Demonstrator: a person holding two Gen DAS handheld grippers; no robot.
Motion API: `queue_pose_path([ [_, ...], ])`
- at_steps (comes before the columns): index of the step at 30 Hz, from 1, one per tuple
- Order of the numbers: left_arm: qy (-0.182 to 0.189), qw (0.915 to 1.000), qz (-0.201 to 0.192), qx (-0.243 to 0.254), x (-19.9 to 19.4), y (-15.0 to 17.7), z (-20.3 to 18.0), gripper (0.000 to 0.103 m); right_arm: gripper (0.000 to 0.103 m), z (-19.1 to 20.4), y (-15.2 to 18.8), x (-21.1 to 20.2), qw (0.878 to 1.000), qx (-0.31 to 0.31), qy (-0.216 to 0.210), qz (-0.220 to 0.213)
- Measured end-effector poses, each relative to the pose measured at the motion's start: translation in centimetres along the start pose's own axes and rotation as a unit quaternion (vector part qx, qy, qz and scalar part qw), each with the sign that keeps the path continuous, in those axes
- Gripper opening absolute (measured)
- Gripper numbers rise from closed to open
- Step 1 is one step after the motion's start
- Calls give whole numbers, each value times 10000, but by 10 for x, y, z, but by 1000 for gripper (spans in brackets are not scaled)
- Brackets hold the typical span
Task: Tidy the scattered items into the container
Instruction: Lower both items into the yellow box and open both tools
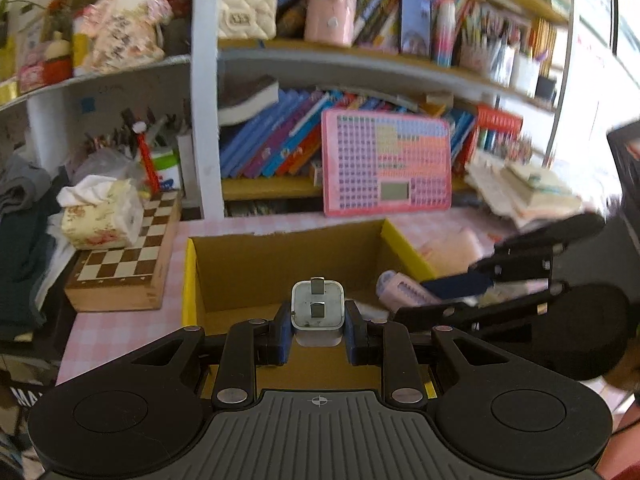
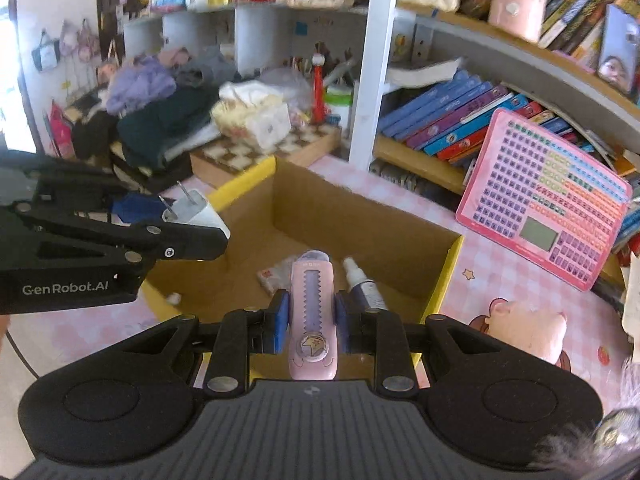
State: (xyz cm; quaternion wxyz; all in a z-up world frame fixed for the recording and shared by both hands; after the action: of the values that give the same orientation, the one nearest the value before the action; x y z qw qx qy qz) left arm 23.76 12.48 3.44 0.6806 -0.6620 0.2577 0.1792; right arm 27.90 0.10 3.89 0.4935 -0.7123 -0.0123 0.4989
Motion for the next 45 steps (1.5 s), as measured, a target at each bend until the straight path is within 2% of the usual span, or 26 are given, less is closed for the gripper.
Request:
queue_pose_path([
  [5, -25, 9979, 550, 352, 42, -2, 3, 24, 23, -18, -5, 45, 9981, -304, 12, 538],
  [10, -51, 9894, 1261, 723, 81, 4, 1, 24, 23, -22, -1, 90, 9910, -626, -258, 1157],
  [15, -276, 9791, 1573, 1258, 103, 11, -4, 24, 23, -27, 2, 121, 9811, -1029, -254, 1616],
  [18, -274, 9756, 1733, 1316, 111, 16, -4, 24, 23, -30, 5, 129, 9775, -1087, -324, 1779],
  [32, -200, 9708, 1886, 1469, 120, 21, -6, 26, 23, -23, 2, 127, 9763, -1106, -437, 1809],
  [34, -209, 9712, 1891, 1435, 120, 21, -5, 27, 26, -21, 2, 127, 9761, -1116, -472, 1805],
  [36, -219, 9715, 1881, 1426, 119, 22, -5, 31, 45, -18, 1, 126, 9763, -1134, -509, 1773],
  [38, -256, 9727, 1830, 1403, 116, 22, -4, 37, 50, -18, 0, 125, 9777, -1116, -524, 1697],
  [43, -291, 9772, 1607, 1354, 103, 17, -2, 45, 53, -20, -2, 117, 9830, -897, -452, 1536],
  [45, -407, 9792, 1467, 1341, 95, 14, -2, 54, 54, -19, -4, 109, 9850, -875, -383, 1436],
])
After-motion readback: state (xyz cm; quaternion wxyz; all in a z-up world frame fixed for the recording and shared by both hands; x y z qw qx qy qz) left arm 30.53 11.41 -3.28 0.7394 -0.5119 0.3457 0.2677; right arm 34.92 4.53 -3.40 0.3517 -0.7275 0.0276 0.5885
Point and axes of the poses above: each gripper's, at about its wrist camera, not at the fingertips, and x roughly the way its jaws point, z to its left, y to its underside, the point moved 2 cm from there along x, roughly the way its jaws point, and after that the axes turned 4 degrees about -y, right-handed, at the moved point
